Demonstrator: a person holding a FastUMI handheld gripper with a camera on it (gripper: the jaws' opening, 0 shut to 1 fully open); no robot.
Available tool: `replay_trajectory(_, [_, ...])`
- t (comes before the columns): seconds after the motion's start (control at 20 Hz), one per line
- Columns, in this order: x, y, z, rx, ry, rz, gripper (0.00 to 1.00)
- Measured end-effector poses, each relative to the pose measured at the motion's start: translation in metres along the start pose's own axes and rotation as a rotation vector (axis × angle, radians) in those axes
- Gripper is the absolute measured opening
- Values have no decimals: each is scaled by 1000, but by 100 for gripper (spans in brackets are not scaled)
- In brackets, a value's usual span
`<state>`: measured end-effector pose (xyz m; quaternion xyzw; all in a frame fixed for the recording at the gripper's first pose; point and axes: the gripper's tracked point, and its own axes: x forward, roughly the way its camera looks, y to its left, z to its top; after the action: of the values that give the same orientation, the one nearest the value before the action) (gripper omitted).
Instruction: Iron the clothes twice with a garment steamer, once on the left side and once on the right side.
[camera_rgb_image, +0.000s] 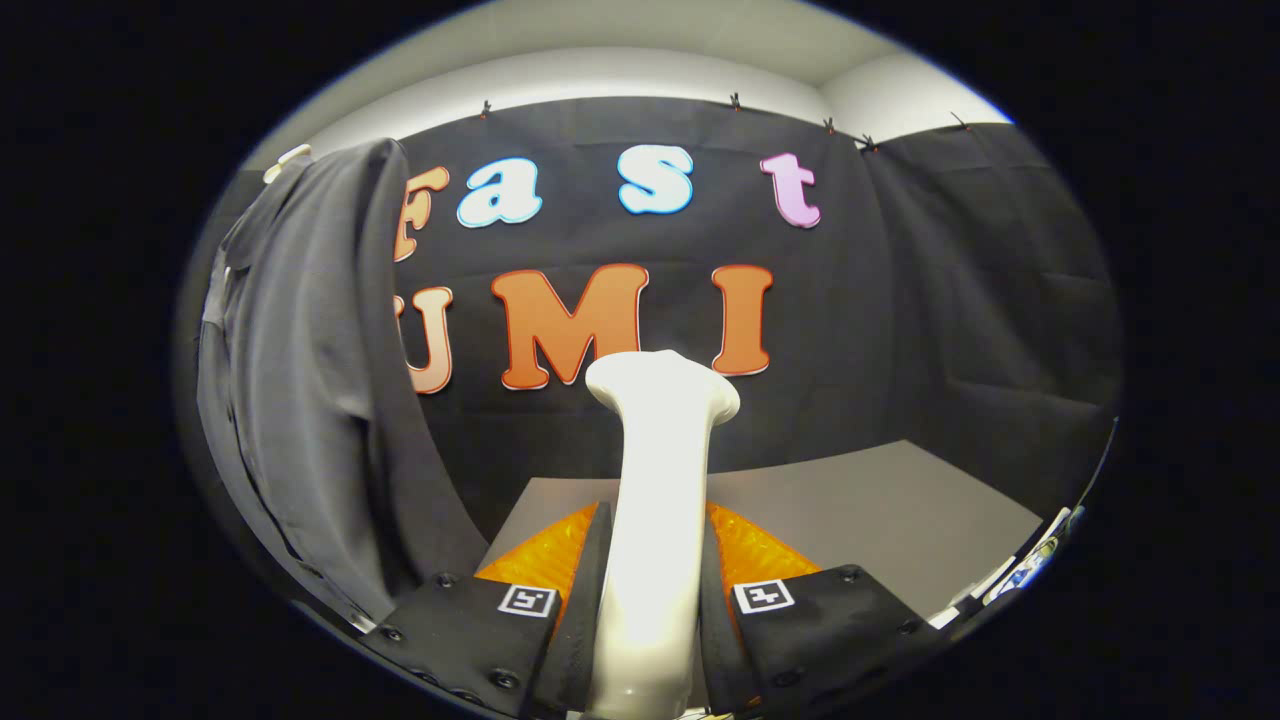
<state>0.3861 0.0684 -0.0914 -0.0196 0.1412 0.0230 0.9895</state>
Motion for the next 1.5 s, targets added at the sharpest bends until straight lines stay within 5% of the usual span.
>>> replay_trajectory(0.45, [-149, 51, 26, 13, -180, -60, 50])
replay_trajectory(0.75, [-200, 106, 31, 7, -258, -51, 50])
replay_trajectory(1.5, [-159, 262, 23, -54, -299, 82, 50])
